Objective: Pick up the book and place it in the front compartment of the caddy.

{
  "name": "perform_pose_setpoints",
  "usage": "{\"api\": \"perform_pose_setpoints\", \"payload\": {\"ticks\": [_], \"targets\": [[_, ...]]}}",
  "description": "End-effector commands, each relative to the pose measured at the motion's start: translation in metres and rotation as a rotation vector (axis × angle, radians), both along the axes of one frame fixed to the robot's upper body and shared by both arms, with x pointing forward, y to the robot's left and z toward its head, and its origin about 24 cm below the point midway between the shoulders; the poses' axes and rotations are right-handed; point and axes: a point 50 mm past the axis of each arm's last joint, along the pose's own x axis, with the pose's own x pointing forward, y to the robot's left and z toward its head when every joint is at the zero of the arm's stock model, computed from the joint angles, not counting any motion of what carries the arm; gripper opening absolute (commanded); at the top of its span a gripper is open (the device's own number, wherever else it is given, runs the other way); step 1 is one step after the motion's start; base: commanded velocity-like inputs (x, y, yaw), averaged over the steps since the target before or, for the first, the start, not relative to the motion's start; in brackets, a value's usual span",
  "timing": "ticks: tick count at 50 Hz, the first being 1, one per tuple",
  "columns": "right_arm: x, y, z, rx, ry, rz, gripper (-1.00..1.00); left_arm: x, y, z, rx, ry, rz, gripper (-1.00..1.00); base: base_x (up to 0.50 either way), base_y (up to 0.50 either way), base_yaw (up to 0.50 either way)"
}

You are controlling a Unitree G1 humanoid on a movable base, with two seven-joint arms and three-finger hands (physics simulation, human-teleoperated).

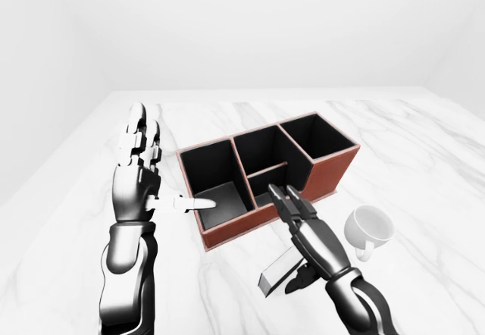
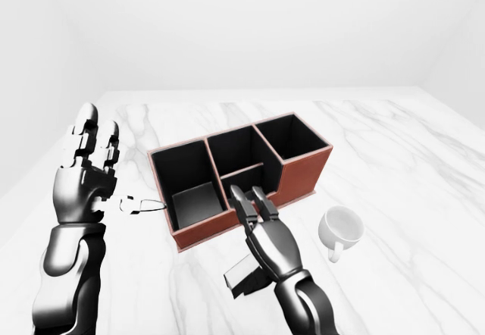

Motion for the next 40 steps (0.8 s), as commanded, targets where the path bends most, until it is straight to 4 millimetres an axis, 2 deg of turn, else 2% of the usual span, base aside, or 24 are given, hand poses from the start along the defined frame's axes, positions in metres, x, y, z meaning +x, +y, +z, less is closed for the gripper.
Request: {"api": "perform_pose_setpoints", "payload": {"ticks": [1,40], "targets": [[0.000,0.000,-0.008,-0.011,0.016,-0.008,1.00,0.000,0.000,0.000,0.000,0.000,0.000,1.00,0.00,0.00,0.00],[0.001,0.001,-0.024,-0.040,0.048,-0.021,1.00,0.000,-0.001,-0.002,0.002,0.008,-0.002,1.00,0.00,0.00,0.00]]}}
